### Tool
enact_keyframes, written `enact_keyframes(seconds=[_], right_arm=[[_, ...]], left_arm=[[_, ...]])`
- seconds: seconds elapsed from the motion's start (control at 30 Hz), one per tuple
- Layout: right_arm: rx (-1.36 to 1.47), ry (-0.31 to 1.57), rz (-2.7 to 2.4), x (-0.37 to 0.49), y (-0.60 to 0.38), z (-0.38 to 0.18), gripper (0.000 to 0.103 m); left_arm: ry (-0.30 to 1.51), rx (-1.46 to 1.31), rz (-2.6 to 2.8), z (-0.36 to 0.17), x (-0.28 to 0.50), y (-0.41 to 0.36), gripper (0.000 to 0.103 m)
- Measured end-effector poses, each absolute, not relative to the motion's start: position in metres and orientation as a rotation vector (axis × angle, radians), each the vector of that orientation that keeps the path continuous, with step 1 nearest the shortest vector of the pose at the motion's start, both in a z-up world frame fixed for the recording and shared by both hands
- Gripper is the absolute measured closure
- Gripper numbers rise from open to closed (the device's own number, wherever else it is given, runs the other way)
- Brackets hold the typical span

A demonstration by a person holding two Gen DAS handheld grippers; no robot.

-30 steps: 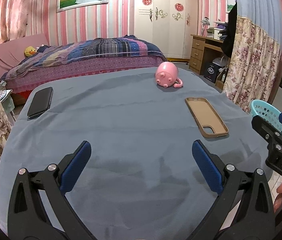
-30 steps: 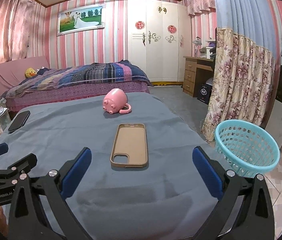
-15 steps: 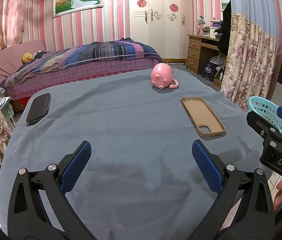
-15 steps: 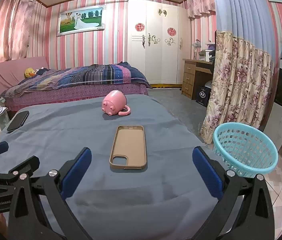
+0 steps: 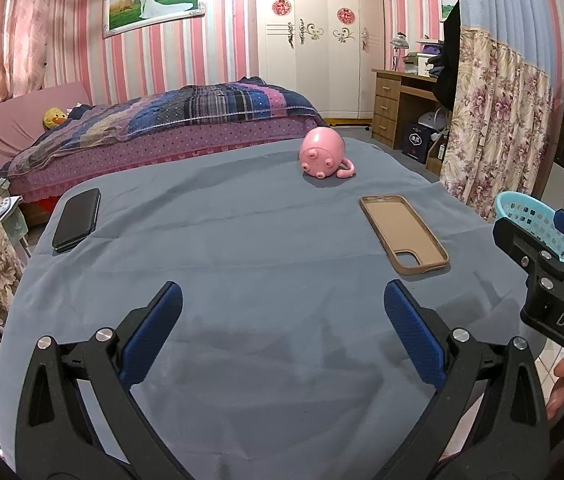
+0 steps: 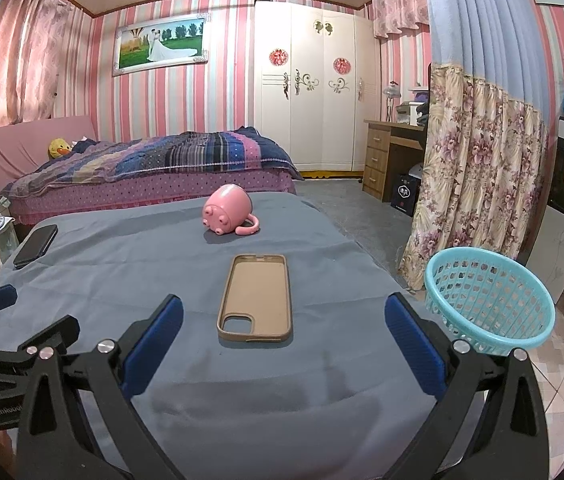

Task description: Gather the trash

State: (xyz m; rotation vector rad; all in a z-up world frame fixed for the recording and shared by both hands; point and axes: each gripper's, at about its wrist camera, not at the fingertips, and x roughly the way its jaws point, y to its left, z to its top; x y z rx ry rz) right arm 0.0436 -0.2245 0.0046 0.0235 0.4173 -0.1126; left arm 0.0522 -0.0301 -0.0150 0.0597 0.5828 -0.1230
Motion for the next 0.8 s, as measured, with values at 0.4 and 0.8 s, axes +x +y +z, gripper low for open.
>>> enact_keyframes(seconds=[0.4, 0.8], right_arm=[[0.024, 0.417, -0.114, 0.0435, -0.2246, 0.0047, 0.004], [0.025, 0.418, -0.112, 0.0435, -0.2243, 0.0048, 0.004]], left_arm=[[0.581, 0.06, -0.124, -0.0145, 0.0517, -0.0295, 0.006], [0.58, 0.06, -0.125, -0.0144, 0.0515, -0.0292, 0.006]])
